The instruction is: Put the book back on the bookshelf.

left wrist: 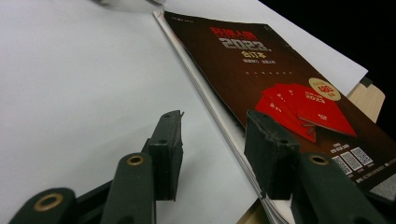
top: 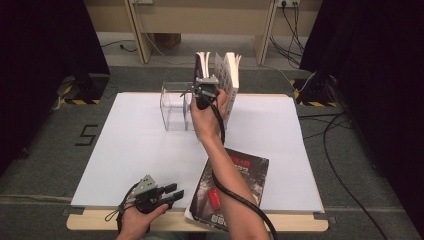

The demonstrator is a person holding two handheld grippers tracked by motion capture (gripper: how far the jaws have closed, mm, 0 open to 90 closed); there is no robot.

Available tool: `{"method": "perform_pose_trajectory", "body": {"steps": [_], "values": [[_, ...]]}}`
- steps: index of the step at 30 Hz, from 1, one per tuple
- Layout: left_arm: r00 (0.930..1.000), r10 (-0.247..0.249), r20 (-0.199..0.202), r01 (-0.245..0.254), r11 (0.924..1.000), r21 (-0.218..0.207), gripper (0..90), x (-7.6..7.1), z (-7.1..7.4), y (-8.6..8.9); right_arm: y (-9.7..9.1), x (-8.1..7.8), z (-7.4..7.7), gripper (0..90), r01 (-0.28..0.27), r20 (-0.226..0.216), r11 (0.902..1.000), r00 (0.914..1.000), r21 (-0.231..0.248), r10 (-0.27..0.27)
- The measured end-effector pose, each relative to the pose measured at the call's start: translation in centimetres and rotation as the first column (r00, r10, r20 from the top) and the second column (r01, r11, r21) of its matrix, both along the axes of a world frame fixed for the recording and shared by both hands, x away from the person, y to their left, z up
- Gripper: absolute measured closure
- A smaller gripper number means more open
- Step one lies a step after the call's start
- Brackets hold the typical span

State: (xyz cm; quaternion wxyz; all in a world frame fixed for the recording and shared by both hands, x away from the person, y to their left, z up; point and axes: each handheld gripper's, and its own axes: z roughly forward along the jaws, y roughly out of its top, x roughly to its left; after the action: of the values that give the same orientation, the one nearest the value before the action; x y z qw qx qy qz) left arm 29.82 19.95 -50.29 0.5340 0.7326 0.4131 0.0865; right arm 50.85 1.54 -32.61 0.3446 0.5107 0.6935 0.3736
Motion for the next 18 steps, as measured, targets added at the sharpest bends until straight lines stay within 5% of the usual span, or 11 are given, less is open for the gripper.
{"method": "perform_pose_trajectory", "body": {"steps": [3, 11, 16, 18], "values": [[1.0000, 0.005, -0.003, -0.005, 1.0000, -0.003, 55.8, 0.0, 0.0, 0.1, 0.9, -0.1, 0.2, 74.4, -0.018, 0.022, 0.9979, 0.9996, -0.061, 0.020], [1.0000, 0.008, -0.002, -0.008, 1.0000, 0.003, 55.8, -0.1, -0.1, 0.2, 0.8, -1.0, -0.8, 74.2, 0.022, 0.085, 0.9990, 0.9962, -0.038, -0.019], [1.0000, 0.009, -0.003, -0.009, 0.9999, 0.005, 55.8, -0.2, -0.1, 0.3, 0.3, -1.2, -1.0, 73.0, 0.001, 0.085, 1.0000, 0.9964, 0.007, -0.001], [1.0000, 0.009, -0.004, -0.009, 1.0000, 0.004, 55.8, -0.1, -0.1, 0.2, -0.4, -0.7, -0.4, 68.7, -0.022, 0.047, 0.9973, 0.9987, 0.070, 0.018]]}}
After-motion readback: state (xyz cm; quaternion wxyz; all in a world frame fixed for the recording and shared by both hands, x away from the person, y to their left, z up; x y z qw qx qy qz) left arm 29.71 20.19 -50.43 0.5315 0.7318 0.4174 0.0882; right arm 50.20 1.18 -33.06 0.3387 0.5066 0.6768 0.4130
